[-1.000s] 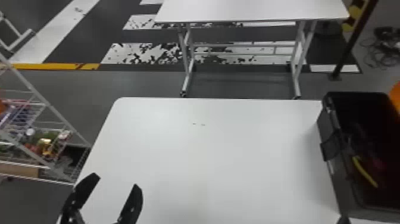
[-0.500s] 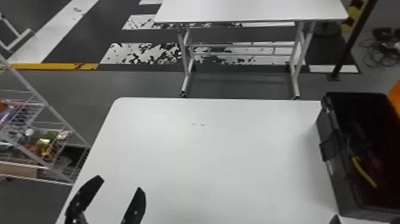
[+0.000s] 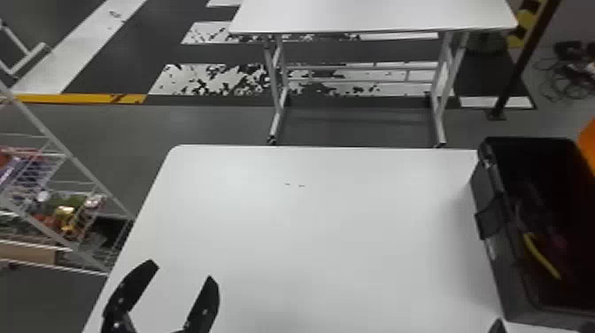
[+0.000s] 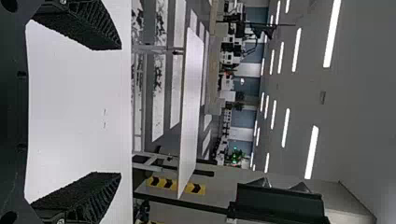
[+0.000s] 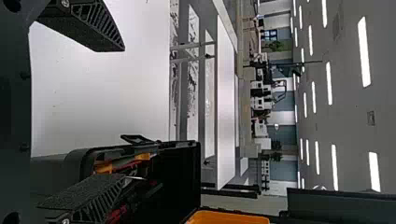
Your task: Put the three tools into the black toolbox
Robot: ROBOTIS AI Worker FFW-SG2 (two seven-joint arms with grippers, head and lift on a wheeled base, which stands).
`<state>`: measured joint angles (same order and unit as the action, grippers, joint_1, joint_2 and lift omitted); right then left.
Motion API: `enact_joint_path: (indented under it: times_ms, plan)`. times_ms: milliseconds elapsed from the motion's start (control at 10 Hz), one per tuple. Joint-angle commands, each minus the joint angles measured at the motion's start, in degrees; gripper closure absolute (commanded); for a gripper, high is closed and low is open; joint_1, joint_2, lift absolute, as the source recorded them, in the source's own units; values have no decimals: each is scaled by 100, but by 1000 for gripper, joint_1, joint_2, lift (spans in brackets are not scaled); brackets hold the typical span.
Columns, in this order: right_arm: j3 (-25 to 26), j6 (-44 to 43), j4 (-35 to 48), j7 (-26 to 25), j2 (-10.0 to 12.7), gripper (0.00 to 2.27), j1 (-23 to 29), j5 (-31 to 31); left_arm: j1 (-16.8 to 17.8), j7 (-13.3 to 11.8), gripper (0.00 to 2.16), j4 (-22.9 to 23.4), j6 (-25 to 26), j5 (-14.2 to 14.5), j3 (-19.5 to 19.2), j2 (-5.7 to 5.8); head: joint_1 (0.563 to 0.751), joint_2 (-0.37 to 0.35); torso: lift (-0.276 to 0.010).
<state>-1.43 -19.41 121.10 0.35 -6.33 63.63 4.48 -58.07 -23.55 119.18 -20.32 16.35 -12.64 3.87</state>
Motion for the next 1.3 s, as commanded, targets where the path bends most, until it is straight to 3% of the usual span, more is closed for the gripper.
enact_joint_path:
  times_ms: [0, 1200]
  plan:
    - [-6, -32, -25, 0, 1, 36, 0, 9, 15, 0, 29, -18, 42, 0, -2, 0, 695, 133, -51]
    - [-6, -471, -34, 0, 1, 36, 71, 70, 59, -70, 29, -114, 25, 0, 24, 0, 695, 124, -51]
